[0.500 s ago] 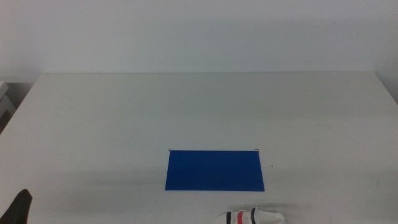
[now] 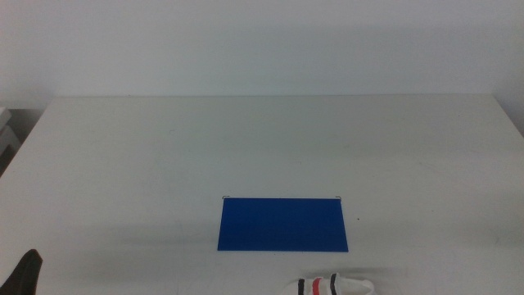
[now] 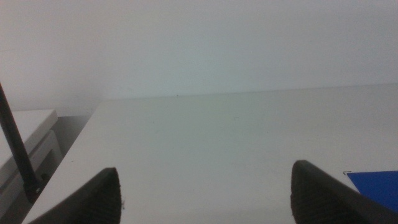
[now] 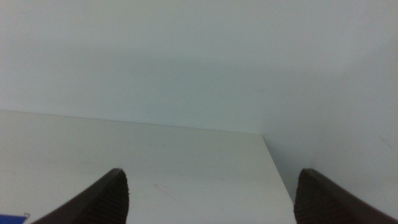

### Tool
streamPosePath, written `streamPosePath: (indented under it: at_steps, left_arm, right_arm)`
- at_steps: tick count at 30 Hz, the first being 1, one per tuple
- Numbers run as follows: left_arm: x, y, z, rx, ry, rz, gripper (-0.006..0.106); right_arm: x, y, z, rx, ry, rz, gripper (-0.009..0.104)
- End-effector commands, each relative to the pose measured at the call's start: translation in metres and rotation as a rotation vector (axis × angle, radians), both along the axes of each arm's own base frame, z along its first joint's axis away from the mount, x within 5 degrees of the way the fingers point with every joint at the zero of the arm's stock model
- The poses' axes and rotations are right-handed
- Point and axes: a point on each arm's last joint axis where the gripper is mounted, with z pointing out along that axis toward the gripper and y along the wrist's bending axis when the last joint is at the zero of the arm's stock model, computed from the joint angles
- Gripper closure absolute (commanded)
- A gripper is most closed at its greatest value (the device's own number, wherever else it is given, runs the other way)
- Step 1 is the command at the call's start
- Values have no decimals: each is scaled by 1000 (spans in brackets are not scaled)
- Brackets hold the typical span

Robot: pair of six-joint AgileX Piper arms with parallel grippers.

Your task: Use one arm to grab the shoe from the table and place it on the mat.

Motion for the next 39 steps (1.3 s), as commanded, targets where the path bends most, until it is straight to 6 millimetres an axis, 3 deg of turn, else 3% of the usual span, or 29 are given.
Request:
streamPosePath:
  at_steps: [1,10,20,29,39]
  left_arm:
    - [-1,0,6,-18,-87,1,7]
    - [-1,0,6,-18,-87,1,7]
    - [-1,0,6,-18,-87,1,7]
    - [-1,0,6,-18,-87,1,7]
    - [-1,0,6,-18,-87,1,7]
  right_arm:
    - [6,0,30,-15,-80,4,3]
    - [45,11,70,-17,105,124,3]
    - [93,68,95,-105,337,436,3]
    - [129,115,109,-468,541,627,3]
    - [144,167,105,-749,830,980,3]
